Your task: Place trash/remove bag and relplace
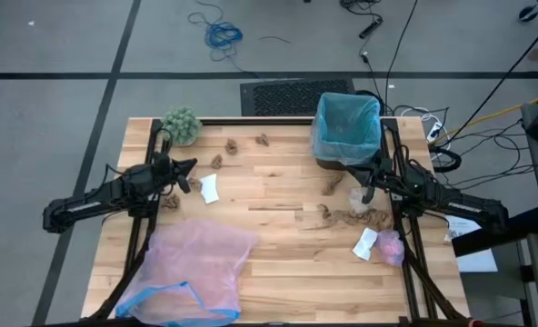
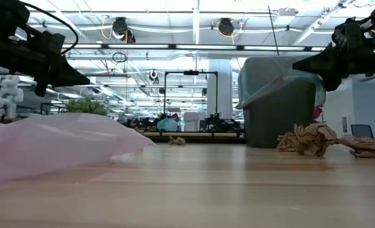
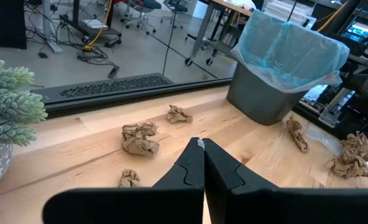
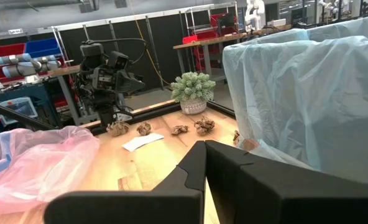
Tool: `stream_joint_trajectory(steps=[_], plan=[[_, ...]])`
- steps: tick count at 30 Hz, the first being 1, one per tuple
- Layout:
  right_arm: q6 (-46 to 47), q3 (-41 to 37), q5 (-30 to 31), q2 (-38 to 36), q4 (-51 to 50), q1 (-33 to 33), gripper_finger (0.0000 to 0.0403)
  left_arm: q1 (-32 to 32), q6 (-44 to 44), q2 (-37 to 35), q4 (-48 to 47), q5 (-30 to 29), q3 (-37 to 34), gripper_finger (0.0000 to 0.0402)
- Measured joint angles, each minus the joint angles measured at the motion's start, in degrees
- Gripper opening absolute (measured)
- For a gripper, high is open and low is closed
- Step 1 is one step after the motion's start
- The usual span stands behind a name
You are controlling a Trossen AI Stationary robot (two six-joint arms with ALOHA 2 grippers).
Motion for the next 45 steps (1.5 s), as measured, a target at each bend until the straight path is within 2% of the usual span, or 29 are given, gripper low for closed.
stream_joint_trajectory(steps=[10, 19, 22, 24, 28, 30, 38, 45], plan=[[0.0, 0.0, 0.0, 0.0, 0.3, 0.0, 0.0, 0.0, 0.0, 0.0, 0.0, 0.0, 0.0, 0.0], [0.0, 0.0, 0.0, 0.0, 6.5, 0.0, 0.0, 0.0, 0.0, 0.0, 0.0, 0.0, 0.0, 0.0], [5.8, 0.0, -0.3, 0.0, 7.8, 0.2, 0.0, 0.0, 0.0, 0.0, 0.0, 0.0, 0.0, 0.0], [10.3, 0.0, -2.4, 0.0, 8.4, 0.2, 0.0, 0.0, 0.0, 0.0, 0.0, 0.0, 0.0, 0.0], [11.0, 0.0, -15.8, 0.8, 8.6, 0.4, 0.0, 0.0, 0.0, 0.0, 0.0, 0.0, 0.0, 0.0], [11.7, 0.0, -18.0, 1.6, 9.7, 1.4, 0.0, 0.0, 0.0, 0.0, 0.0, 0.0, 0.0, 0.0], [6.9, 2.6, -18.1, 7.1, 10.6, 7.3, 0.0, 0.0, 0.0, 0.0, 0.0, 0.0, 0.0, 0.0], [1.4, 10.6, -17.1, 14.1, 0.9, 11.1, 0.0, 0.0, 0.0, 0.0, 0.0, 0.0, 0.0, 0.0]])
